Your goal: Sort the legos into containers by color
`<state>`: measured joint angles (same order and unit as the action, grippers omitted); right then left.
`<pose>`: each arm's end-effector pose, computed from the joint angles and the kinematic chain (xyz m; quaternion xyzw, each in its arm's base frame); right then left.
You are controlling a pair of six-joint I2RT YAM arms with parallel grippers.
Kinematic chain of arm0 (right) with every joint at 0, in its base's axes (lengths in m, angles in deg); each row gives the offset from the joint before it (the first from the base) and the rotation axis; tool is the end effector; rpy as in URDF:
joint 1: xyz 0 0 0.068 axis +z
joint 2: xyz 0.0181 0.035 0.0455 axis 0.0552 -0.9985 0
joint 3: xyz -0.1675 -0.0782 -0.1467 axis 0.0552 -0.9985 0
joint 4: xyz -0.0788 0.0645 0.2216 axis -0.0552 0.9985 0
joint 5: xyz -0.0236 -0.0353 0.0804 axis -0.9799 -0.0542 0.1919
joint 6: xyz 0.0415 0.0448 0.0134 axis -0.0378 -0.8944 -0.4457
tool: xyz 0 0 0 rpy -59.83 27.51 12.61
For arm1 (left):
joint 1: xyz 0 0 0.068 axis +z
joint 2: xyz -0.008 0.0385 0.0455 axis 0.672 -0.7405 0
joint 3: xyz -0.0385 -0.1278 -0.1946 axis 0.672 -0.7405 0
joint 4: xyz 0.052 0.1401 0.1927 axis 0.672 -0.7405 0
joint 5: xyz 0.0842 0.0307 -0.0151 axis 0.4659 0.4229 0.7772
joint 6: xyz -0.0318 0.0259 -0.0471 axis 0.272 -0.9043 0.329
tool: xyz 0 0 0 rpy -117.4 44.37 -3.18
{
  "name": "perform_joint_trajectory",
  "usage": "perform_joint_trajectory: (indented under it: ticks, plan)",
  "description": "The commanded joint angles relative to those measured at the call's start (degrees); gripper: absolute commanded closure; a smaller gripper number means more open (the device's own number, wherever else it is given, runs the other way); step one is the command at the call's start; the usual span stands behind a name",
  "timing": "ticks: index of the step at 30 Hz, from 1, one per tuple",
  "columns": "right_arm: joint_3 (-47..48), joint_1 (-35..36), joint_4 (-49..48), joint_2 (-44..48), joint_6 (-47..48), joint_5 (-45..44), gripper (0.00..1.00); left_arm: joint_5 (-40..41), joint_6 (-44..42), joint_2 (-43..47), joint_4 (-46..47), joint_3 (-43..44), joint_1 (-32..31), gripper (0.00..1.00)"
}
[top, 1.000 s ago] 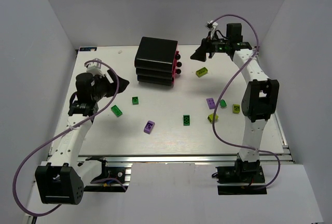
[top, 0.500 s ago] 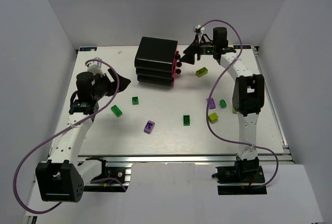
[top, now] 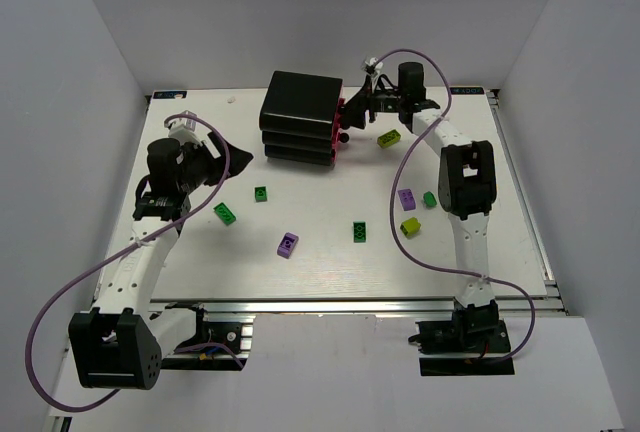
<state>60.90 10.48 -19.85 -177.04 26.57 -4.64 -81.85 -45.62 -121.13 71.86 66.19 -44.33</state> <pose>0.4863 0.1597 0.2091 -0.4150 0.6372 0.4183 0.4968 0.2546 -0.0282 0.2699 -0.0946 0.8145 -0.3178 0.4760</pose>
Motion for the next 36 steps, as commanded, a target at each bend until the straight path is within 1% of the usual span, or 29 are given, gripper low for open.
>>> perform_joint_trajectory:
  ticks: [1,2,5,6,10,12,14,15,16,18,19,21,22,24,25,31,35,36]
  plan:
    - [3.0,0.2,-5.8,-0.5,-0.8,2.6,0.29,-1.0,0.3,0.1,0.2,1.2,-0.3,0.14]
    - [2.7,0.3,-6.9,-0.8,-1.8,3.1,0.32,-1.1,0.3,0.0,0.4,1.2,-0.3,0.14]
    - [2.3,0.5,-8.5,-1.0,-2.3,4.0,0.36,-1.1,0.7,-0.2,0.8,1.1,-0.3,0.14]
    - [2.0,0.5,-8.9,-1.0,-2.5,4.0,0.36,-1.2,0.8,-0.2,0.9,0.9,-0.3,0.14]
    - [1.7,0.6,-10.8,-1.0,-3.1,2.7,0.3,-1.8,1.1,-0.6,1.6,1.1,-0.8,0.13]
    - [2.1,0.6,-11.5,-1.2,-3.4,2.4,0.3,-1.9,1.2,-0.9,1.8,1.4,-0.8,0.13]
    - [2.7,0.5,-11.6,-1.6,-3.4,2.8,0.33,-2.1,1.3,-1.1,2.1,1.4,-0.8,0.13]
    - [2.7,0.5,-11.9,-1.7,-3.5,3.1,0.35,-2.2,1.4,-1.3,2.2,1.5,-0.8,0.12]
    - [2.7,0.5,-12.2,-1.7,-3.6,3.3,0.43,-2.3,1.6,-1.3,2.3,1.5,-0.8,0.12]
    - [2.3,0.3,-12.9,-1.7,-3.7,4.0,0.52,-2.4,1.8,-1.4,2.5,1.5,-0.8,0.12]
    - [2.0,0.4,-13.2,-1.5,-3.6,4.3,0.6,-2.5,2.1,-1.6,2.8,1.3,-0.8,0.11]
    - [1.4,0.2,-13.6,-1.3,-3.7,5.0,0.68,-2.6,2.3,-1.6,3.4,1.2,-0.8,0.11]
    - [1.1,0.3,-13.9,-1.0,-3.6,5.2,0.73,-2.8,2.6,-1.7,3.6,1.2,-0.8,0.11]
    - [-1.0,0.0,-14.4,-0.3,-3.2,5.2,0.75,-3.0,2.9,-1.9,4.2,1.2,-0.8,0.1]
    - [-1.8,-0.2,-14.3,0.8,-2.1,5.0,0.78,-3.1,3.1,-1.9,4.4,1.1,-0.8,0.1]
    - [-6.9,-2.3,-13.3,4.4,-0.1,4.2,0.79,-3.9,3.8,-2.4,5.6,1.5,-0.8,0.09]
    - [-9.2,-4.7,-10.3,6.4,3.2,4.5,0.78,-4.3,4.1,-3.1,6.5,1.4,-0.8,0.09]
    - [-9.5,-4.8,-9.4,6.9,4.1,4.5,0.76,-4.6,4.3,-3.4,6.8,1.3,-0.8,0.08]
